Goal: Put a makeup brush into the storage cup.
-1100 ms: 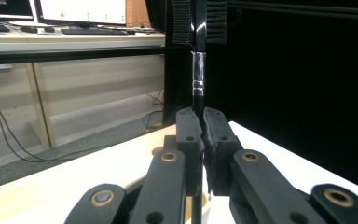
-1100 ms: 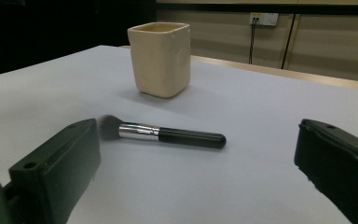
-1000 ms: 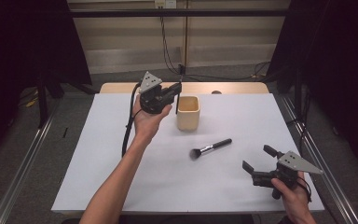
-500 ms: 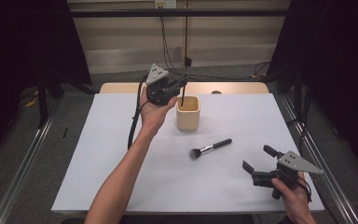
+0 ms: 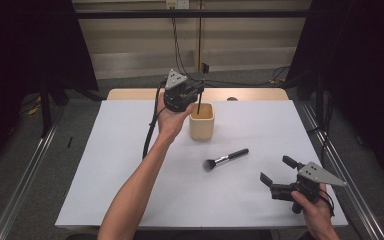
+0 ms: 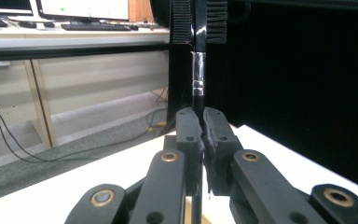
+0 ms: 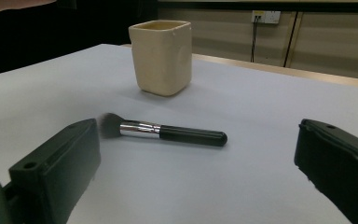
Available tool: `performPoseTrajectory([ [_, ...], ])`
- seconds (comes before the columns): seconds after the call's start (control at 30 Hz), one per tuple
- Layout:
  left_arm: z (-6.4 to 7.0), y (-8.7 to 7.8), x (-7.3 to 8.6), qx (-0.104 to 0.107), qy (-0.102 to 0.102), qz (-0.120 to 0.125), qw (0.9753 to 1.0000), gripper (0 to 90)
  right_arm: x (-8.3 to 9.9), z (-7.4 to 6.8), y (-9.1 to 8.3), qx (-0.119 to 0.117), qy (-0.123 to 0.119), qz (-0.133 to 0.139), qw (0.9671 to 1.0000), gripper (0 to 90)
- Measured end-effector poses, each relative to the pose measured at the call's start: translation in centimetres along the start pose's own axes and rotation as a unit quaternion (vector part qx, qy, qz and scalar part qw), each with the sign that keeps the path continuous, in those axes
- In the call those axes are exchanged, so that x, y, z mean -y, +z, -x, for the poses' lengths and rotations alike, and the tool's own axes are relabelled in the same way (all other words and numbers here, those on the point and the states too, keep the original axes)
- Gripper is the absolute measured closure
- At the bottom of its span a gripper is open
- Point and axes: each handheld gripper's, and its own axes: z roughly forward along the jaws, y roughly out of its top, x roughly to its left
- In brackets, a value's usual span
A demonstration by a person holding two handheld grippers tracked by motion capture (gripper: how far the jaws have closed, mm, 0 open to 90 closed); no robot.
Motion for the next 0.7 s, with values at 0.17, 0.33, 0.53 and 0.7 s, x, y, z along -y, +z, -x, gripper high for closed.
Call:
performPoseTrajectory([
  [0.17,0.0,0.4,0.7,-0.001,-0.003,-0.005,1.0000,86.1,0.0,0.0,0.0,-0.002,-0.003,-0.002,1.0000,0.0],
  [0.33,0.1,0.7,1.1,-0.004,0.004,-0.014,0.9999,86.1,0.0,-0.1,0.0,-0.001,0.000,0.000,1.0000,0.0],
  [0.53,-0.2,0.9,1.9,-0.006,-0.003,-0.019,0.9998,86.1,0.0,0.0,-0.1,-0.001,0.000,0.000,1.0000,0.0],
  [0.7,-0.5,0.9,2.7,-0.009,-0.006,-0.028,0.9996,86.1,0.0,0.0,-0.1,0.000,0.000,-0.001,1.0000,0.0],
])
